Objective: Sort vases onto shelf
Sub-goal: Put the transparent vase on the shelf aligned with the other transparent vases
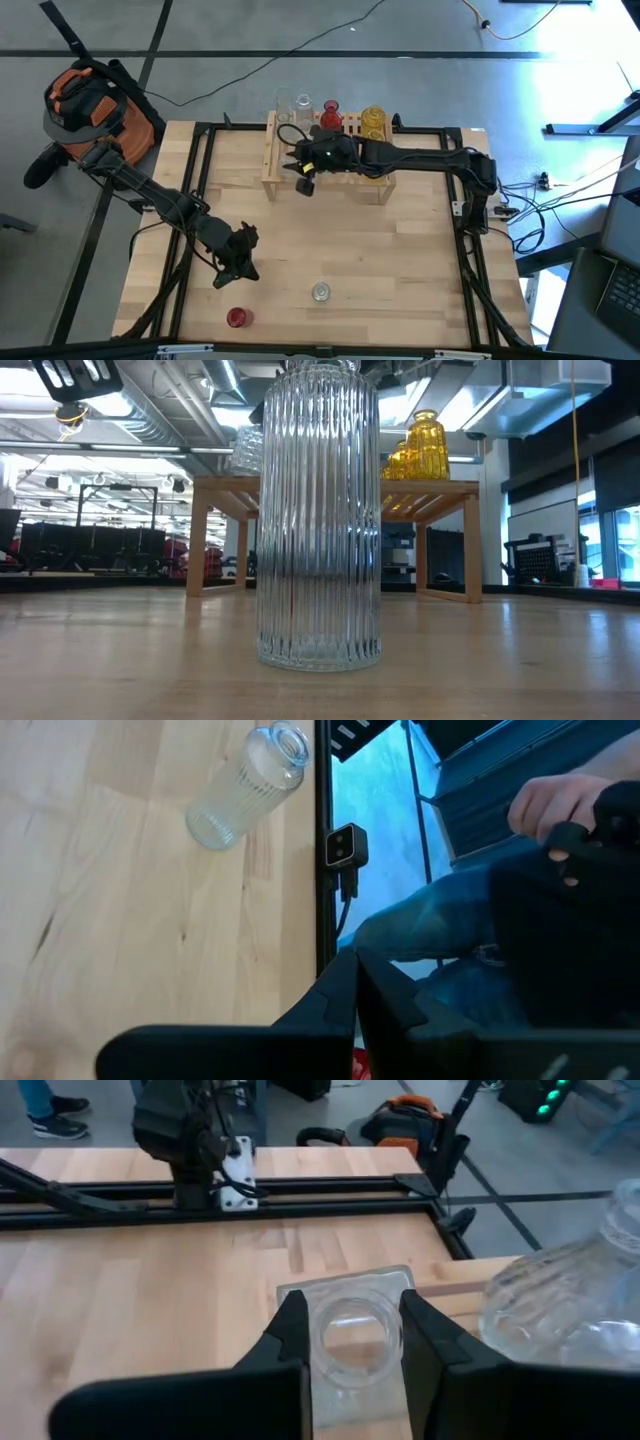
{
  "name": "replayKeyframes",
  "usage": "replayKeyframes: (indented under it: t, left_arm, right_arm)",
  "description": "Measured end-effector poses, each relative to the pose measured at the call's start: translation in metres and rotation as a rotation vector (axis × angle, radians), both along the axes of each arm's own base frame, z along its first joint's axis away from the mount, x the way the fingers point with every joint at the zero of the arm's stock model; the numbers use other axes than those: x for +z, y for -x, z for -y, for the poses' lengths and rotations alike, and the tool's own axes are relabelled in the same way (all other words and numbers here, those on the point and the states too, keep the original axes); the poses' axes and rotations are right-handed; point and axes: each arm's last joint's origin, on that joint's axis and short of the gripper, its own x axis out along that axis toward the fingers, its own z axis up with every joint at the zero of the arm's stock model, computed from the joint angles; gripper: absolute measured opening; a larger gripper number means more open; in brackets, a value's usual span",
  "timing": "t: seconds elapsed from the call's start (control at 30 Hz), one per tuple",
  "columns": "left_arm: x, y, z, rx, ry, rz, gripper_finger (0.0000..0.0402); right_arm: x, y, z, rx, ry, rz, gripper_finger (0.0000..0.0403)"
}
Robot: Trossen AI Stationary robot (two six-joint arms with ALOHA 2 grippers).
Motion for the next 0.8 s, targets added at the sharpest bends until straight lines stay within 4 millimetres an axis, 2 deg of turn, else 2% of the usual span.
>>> replayKeyframes:
  t: [0.17,0.27,0.6,0.7,0.8]
  left_arm:
    - [0.0,0.0,0.0,0.0,-0.001,0.0,0.0]
    - [0.0,0.0,0.0,-0.001,-0.002,0.001,0.0]
    - [0.0,0.0,0.0,-0.001,-0.004,0.001,0.0]
    - [0.0,0.0,0.0,-0.001,-0.004,0.001,0.0]
    - [0.0,0.0,0.0,0.002,-0.006,0.002,0.0]
  right_arm:
    - [0.0,0.001,0.006,-0.017,0.002,0.003,0.0128]
    - [-0.001,0.001,0.008,-0.018,0.001,-0.001,0.0147]
    - [0.009,-0.003,0.011,-0.016,-0.002,0.113,0.0131]
    - [0.019,0.0,0.011,-0.049,-0.032,0.171,0.013]
    - [0.033,0.011,0.008,-0.078,-0.08,0.186,0.0121]
